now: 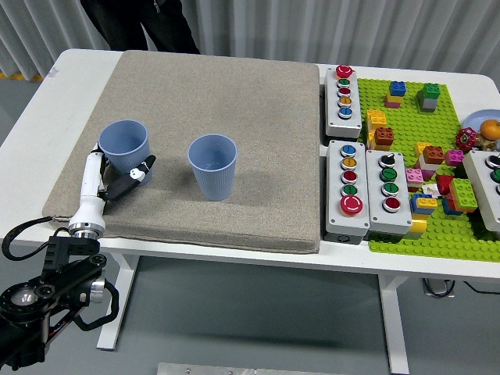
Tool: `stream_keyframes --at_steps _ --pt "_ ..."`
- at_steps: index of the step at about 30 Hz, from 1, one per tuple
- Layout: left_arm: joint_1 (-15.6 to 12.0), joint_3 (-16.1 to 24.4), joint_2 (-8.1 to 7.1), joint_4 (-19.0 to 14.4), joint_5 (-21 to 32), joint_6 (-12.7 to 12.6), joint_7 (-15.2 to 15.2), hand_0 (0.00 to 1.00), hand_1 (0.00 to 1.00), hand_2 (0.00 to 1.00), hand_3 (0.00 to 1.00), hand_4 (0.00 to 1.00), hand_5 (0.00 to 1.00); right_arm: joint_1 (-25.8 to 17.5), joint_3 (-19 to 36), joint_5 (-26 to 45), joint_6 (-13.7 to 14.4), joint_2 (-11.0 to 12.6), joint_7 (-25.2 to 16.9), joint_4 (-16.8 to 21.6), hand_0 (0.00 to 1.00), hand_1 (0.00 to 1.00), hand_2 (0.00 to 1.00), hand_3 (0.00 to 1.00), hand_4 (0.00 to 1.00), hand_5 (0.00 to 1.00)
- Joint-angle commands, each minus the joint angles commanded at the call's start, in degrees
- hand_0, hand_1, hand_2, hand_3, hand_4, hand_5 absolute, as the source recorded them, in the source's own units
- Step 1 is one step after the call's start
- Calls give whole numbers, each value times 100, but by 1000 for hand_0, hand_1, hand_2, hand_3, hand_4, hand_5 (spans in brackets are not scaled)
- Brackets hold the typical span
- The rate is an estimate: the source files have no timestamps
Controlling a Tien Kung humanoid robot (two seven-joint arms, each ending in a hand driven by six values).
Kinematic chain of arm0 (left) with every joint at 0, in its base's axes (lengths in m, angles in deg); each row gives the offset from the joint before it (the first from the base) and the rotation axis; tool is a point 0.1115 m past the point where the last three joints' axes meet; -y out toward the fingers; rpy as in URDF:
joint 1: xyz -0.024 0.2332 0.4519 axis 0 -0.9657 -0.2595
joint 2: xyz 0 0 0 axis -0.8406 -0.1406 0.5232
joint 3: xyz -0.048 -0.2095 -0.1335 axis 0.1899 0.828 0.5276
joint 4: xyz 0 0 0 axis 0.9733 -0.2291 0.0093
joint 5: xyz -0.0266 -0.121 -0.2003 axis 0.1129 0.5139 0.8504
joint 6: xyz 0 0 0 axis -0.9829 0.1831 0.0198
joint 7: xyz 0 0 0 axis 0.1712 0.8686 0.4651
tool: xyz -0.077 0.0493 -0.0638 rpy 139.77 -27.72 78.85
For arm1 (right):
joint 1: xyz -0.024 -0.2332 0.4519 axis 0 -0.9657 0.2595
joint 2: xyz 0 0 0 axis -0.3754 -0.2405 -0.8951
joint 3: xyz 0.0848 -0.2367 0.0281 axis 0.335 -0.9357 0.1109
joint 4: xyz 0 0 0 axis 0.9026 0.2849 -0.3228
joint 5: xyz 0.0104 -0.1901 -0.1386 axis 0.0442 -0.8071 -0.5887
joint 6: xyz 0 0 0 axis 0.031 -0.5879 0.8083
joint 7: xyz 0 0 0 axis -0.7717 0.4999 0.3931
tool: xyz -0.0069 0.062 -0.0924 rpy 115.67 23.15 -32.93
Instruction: Pick cup pour cup place
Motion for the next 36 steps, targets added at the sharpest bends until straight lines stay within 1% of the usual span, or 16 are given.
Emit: stream_keyframes --at_steps 2,3,8,9,14,15,18,22,24,26,27,28,30,32,34,36 --pt "-16 16 0 -14 -50 11 37 838 841 972 998 959 414 -6 2 -8 -2 0 0 0 703 630 559 570 2 83" --pt "-18 18 0 -16 -57 12 42 889 895 998 998 998 457 -7 2 -9 -2 1 0 0 703 631 560 570 2 82" --pt "-50 58 -12 -57 -164 23 132 889 895 998 998 998 457 -24 4 -18 -2 -1 -1 0 703 631 560 570 2 82" --pt "-61 82 -12 -56 -161 18 142 976 966 998 998 998 502 -28 6 -24 -2 -1 -1 0 703 631 559 570 2 80" --pt "-123 187 -19 -67 -180 16 159 976 966 998 998 998 502 -35 20 -54 -9 2 0 0 703 631 559 570 2 80" --pt "-152 227 -21 -85 -207 27 167 998 998 998 998 998 522 -32 19 -54 -7 2 0 -1 703 630 559 570 2 80" --pt "-277 356 -33 -182 -332 57 190 998 998 998 998 998 522 -21 25 -68 -7 3 3 -1 703 630 559 570 2 80" --pt "-653 662 -95 -536 -616 105 213 998 998 998 998 998 528 -13 35 -63 2 2 -7 -3 704 630 560 570 2 79" --pt "-897 848 -162 -787 -810 110 234 998 998 998 998 998 528 -11 44 -70 -3 1 -11 -6 704 630 560 570 2 79" --pt "-1080 835 -319 -1019 -854 88 253 998 998 998 998 998 528 -14 49 -52 -3 -3 -16 -6 704 630 560 570 2 79" --pt "-1197 780 -447 -1178 -963 72 285 998 998 998 998 998 534 -13 65 -60 -10 -1 -14 -6 704 630 559 569 2 78" --pt "-1222 770 -474 -1216 -986 69 291 998 998 998 998 998 534 -12 68 -62 -12 -1 -14 -5 704 630 559 569 2 78" --pt "-1462 764 -652 -1487 -1151 54 296 998 998 998 998 998 534 -15 102 -60 -11 12 -13 -6 704 630 559 569 2 78" --pt "-1586 785 -711 -1622 -1217 64 303 998 998 998 998 998 534 -25 111 -30 -11 18 -16 -6 704 630 559 569 2 78" --pt "-1806 858 -777 -1813 -1389 106 334 998 998 998 998 998 534 -50 129 -8 -24 22 -14 -6 703 630 560 569 2 77" --pt "-1933 902 -806 -1915 -1519 124 357 998 998 998 998 998 534 -59 160 -38 -33 19 -1 -5 703 630 560 569 2 77"
